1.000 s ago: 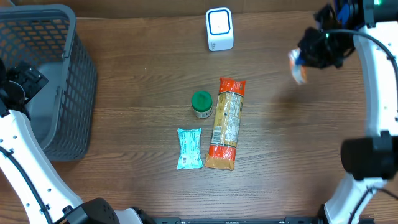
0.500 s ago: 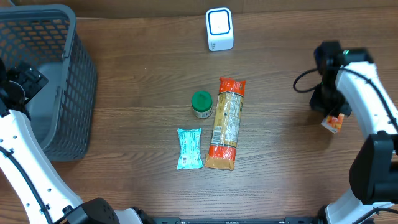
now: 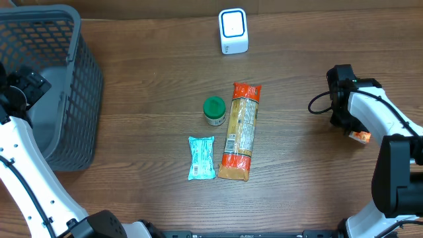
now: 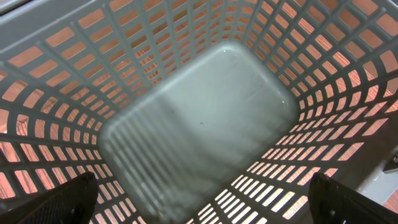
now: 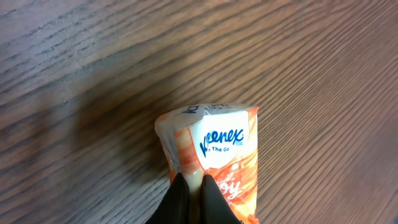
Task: Scan the item barcode
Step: 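Move the Kleenex pack right and lower it onto the table, then open the right gripper and lift away from the Kleenex pack, then move the right gripper over the green-lidded jar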
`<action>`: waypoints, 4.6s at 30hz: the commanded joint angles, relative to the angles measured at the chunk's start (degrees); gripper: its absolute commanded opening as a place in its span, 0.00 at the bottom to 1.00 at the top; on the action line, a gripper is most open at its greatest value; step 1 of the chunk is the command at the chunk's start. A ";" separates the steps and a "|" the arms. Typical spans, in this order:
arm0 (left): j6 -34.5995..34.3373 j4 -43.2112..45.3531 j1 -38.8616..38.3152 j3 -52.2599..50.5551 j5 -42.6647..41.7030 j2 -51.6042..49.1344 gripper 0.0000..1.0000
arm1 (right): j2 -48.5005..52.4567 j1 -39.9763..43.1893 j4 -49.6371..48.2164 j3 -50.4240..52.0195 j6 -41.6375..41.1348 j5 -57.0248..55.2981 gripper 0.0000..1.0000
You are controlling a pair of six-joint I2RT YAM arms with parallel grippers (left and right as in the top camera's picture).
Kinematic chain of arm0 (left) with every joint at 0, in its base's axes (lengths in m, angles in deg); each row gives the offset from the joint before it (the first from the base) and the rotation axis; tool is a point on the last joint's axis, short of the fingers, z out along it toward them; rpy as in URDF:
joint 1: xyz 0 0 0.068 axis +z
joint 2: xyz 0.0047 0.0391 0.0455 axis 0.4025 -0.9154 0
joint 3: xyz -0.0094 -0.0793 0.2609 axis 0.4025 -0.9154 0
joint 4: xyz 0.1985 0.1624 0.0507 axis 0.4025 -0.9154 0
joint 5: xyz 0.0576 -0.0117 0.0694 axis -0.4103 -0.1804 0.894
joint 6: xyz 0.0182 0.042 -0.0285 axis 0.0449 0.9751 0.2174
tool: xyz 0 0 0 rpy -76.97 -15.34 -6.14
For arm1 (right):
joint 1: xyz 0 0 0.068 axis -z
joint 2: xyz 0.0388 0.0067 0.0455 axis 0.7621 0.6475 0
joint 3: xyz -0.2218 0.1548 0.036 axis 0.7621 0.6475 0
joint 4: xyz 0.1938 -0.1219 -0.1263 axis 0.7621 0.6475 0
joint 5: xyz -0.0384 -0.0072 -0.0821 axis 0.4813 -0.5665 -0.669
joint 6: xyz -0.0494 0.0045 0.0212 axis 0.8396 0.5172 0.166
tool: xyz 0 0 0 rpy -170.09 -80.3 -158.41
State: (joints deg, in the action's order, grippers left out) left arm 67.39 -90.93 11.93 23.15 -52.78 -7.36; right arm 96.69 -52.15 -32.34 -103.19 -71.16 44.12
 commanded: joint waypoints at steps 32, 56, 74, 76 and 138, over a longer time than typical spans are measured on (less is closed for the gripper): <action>-0.76 -0.22 -0.07 1.40 0.33 -0.28 1.00 | -1.14 -0.22 17.64 -20.79 2.32 23.17 0.91; -0.76 -0.20 -0.07 1.40 0.31 -0.28 1.00 | -0.96 -10.67 9.60 -17.09 11.87 51.89 0.74; -0.76 -0.22 -0.07 1.40 0.33 -0.28 1.00 | -0.55 -36.06 -7.19 -22.03 1.42 34.77 0.80; -0.76 -0.22 -0.07 1.40 0.31 -0.28 1.00 | 0.07 -37.24 -3.76 -25.79 1.55 31.78 0.81; -0.79 -0.20 -0.07 1.40 0.31 -0.28 1.00 | 27.26 -37.92 8.70 -44.81 5.31 29.97 0.83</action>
State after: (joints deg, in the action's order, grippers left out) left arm 67.37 -91.11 11.93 23.15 -52.76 -7.36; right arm 121.97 -90.21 -24.32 -149.17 -67.79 76.21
